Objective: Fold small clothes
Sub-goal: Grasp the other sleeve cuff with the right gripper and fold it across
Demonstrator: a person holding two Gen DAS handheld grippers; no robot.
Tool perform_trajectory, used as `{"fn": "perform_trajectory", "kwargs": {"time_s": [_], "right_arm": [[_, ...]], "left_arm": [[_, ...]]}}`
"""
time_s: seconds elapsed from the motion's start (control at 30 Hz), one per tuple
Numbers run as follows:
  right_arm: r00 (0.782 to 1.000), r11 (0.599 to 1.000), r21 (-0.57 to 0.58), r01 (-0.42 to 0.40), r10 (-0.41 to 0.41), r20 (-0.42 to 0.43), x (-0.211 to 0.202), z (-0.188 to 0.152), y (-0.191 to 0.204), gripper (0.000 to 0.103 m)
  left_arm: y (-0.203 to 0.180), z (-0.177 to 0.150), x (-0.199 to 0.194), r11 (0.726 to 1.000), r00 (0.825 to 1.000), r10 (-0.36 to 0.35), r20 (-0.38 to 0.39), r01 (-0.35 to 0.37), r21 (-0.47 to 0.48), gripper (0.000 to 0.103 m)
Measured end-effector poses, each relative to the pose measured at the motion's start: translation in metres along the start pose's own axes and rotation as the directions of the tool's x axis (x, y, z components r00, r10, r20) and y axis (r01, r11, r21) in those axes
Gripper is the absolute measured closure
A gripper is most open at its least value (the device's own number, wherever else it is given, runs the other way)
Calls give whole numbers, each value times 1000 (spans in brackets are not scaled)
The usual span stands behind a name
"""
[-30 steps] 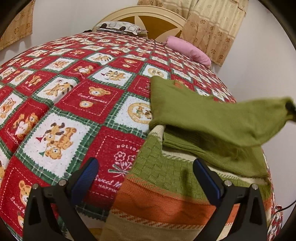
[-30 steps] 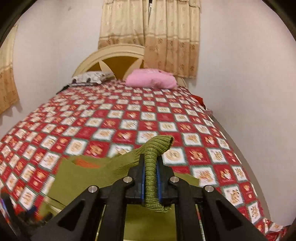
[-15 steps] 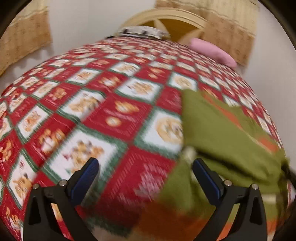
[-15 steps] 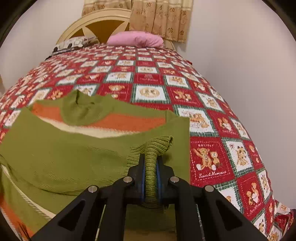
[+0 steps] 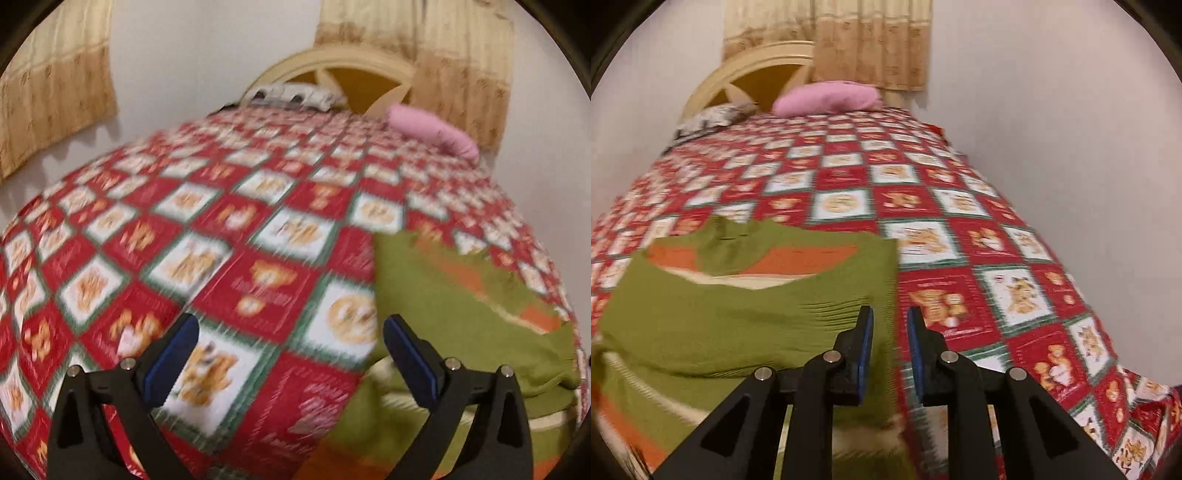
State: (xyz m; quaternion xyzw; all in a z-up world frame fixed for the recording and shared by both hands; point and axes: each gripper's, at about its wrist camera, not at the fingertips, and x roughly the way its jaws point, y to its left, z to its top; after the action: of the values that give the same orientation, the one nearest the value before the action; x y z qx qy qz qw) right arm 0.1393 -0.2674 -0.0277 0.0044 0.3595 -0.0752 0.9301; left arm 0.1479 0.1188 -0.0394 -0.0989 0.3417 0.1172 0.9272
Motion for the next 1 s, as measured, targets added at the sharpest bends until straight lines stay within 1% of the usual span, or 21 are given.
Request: {"fn": "perform_trajectory", "kwargs": {"time_s": [0.07, 0.1, 0.13, 0.17, 0.2, 0.23, 0.27, 0.3, 0.33, 0.37, 0.4, 0.47, 0.53, 0.57, 0.6, 0.63, 0.67, 0.7, 0.83, 0.93, 1.0], "right_arm": [[997, 996, -44, -72, 71, -26, 2, 1, 21, 83], [994, 992, -70, -105, 102, -48, 6, -1, 34, 83], [992, 989, -88, -115, 110, -63, 10, -4, 42, 83], [991, 987, -111, -115, 106, -82, 15, -8, 49, 83], [988, 984, -145, -104, 85, -126, 27, -16, 57, 82], [984, 982, -164, -97, 70, -165, 36, -23, 60, 82], [983, 980, -175, -95, 64, -172, 40, -28, 60, 82], [987, 978, -183, -98, 71, -147, 35, -32, 59, 80], [985, 976, -194, -98, 68, -156, 31, -35, 57, 77], [982, 976, -192, -99, 64, -180, 26, -37, 53, 75], [981, 978, -183, -97, 63, -186, 22, -38, 50, 74], [985, 988, -135, -78, 55, -165, -2, -42, 37, 74], [991, 992, -74, -102, 95, -94, -41, -47, 23, 74], [992, 992, -57, -110, 107, -63, -57, -50, 18, 73], [994, 993, -42, -111, 111, -17, -82, -57, 11, 70], [994, 993, -39, -107, 107, 6, -96, -61, 7, 67], [994, 994, -38, -100, 101, 29, -111, -66, 3, 64], [994, 995, -40, -91, 93, 58, -133, -75, -1, 63], [993, 997, -36, -72, 75, 91, -184, -105, -11, 63], [994, 997, -28, -74, 76, 77, -210, -131, -21, 62], [995, 997, -20, -73, 75, 64, -219, -143, -28, 62]], "left_arm": [[-15, 9, 4, 997, 998, -67, -17, 68, 31, 0], [-26, 8, 11, 995, 996, -82, -47, 85, 61, 0], [-37, 5, 20, 991, 994, -80, -79, 88, 99, 0], [-46, 0, 29, 986, 991, -75, -112, 90, 141, 0], [-55, -9, 41, 978, 987, -45, -151, 75, 197, 0], [-60, -20, 50, 967, 983, 1, -185, 47, 251, 0], [-60, -26, 55, 960, 981, 15, -196, 40, 276, 0], [-55, -26, 52, 965, 983, -10, -184, 58, 256, 0], [-47, -24, 47, 971, 982, -25, -188, 69, 230, 0], [-41, -21, 45, 975, 981, -25, -194, 67, 213, 0], [-36, -19, 42, 977, 981, -16, -195, 57, 207, 0], [-28, -19, 31, 975, 983, -7, -181, 47, 217, 0], [-21, -25, 9, 971, 989, -44, -143, 76, 226, 0], [-18, -30, -3, 968, 989, -70, -129, 98, 230, 0], [-18, -33, -11, 964, 988, -90, -124, 118, 238, 0], [-18, -37, -20, 957, 986, -111, -123, 140, 253, 0], [-18, -41, -27, 951, 985, -124, -122, 153, 269, 0], [-18, -48, -37, 944, 984, -132, -120, 161, 288, 0], [-16, -59, -59, 927, 978, -167, -128, 200, 319, 0], [-12, -69, -75, 917, 981, -160, -112, 190, 350, 0], [-7, -76, -85, 911, 982, -161, -101, 187, 367, 0]]}}
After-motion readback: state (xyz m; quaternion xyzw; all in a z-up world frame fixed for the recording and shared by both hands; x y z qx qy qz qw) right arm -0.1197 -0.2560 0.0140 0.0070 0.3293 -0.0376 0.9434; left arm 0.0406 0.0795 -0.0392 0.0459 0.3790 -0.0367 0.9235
